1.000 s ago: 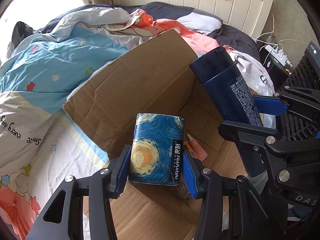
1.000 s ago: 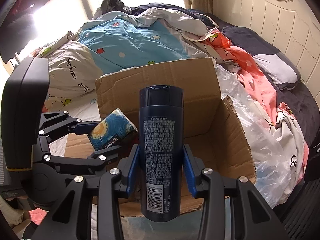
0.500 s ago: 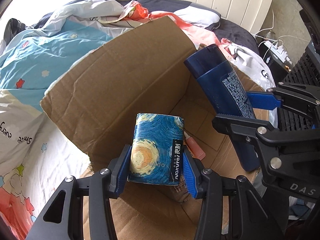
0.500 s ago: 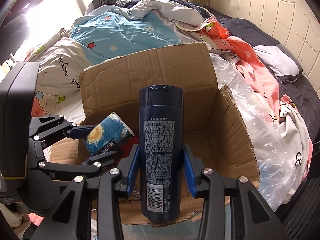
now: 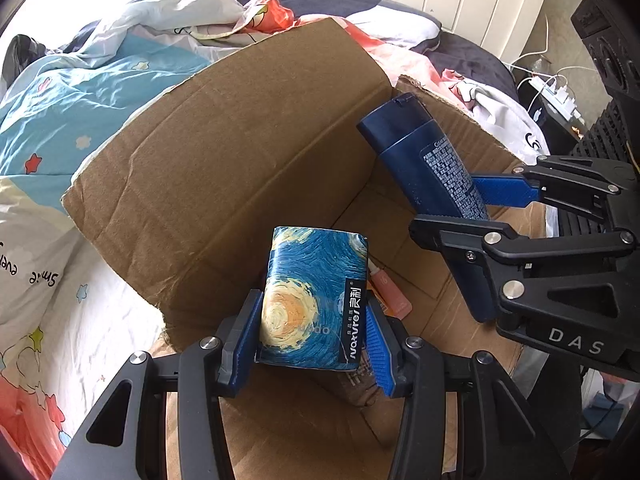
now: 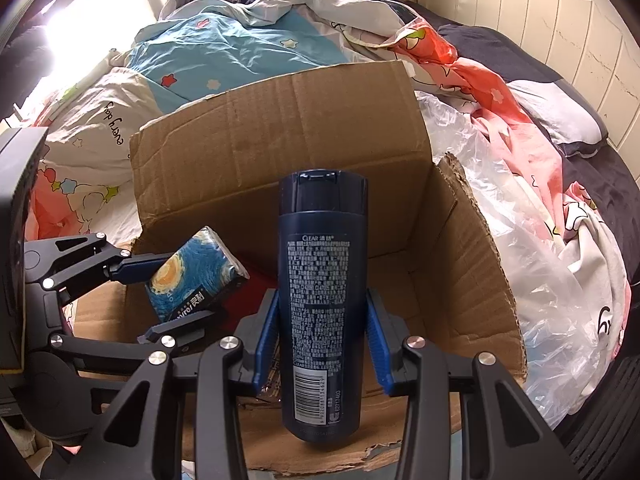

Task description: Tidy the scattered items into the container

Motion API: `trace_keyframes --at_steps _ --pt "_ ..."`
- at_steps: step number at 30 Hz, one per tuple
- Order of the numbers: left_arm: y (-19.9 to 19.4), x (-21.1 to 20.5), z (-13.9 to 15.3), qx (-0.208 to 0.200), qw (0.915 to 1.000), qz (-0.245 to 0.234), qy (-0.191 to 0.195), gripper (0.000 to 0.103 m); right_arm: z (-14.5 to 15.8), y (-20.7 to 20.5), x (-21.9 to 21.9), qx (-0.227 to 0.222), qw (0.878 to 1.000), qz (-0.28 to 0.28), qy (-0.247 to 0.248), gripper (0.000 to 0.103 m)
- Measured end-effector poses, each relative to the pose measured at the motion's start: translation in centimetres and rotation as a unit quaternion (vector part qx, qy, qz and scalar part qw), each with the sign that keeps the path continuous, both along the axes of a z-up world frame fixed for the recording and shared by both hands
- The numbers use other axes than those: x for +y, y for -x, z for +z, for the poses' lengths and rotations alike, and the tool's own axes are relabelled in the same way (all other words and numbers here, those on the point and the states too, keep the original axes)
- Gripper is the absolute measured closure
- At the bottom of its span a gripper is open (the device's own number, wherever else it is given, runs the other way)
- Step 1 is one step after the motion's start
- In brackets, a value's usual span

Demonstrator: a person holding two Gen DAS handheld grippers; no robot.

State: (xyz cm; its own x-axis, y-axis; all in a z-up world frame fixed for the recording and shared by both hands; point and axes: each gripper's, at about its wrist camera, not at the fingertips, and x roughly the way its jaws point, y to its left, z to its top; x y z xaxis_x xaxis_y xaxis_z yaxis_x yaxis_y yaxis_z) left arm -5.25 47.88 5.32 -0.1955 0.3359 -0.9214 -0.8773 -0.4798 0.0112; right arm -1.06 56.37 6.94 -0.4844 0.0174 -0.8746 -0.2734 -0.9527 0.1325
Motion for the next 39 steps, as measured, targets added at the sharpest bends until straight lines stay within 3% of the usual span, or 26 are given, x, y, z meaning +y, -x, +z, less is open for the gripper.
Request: trace_keyframes --at_steps 23,26,29,33,36,39 --pt "0.1 0.5 -0.3 0.003 0.9999 0.010 0.006 0.054 -0.2 -0.1 0.5 -0.006 1.000 -0.003 -0.007 0.065" --pt "0.2 0.4 -0.4 0.006 0.9998 0.015 0.011 0.049 -0.3 0.0 0.7 -0.013 1.000 -0.010 -0.013 0.065" --pt "0.2 0.2 -0.4 0.018 0.9993 0.026 0.017 0.031 -0.2 0.0 0.9 -0.015 0.999 -0.019 -0.021 0.064" --pt "0.0 0.0 -0.2 0.029 0.9990 0.027 0.022 0.016 -0.2 0.1 1.1 -0.019 0.999 -0.028 -0.027 0.062" --pt "-0.2 0.0 0.0 0.033 0.9990 0.021 0.020 0.012 -0.1 0.0 1.3 -0.017 0.999 -0.027 -0.025 0.050" --pt "-0.4 0.0 0.2 0.041 0.9987 0.021 0.022 0.007 -0.1 0.1 1.2 -0.020 0.999 -0.026 -0.032 0.050"
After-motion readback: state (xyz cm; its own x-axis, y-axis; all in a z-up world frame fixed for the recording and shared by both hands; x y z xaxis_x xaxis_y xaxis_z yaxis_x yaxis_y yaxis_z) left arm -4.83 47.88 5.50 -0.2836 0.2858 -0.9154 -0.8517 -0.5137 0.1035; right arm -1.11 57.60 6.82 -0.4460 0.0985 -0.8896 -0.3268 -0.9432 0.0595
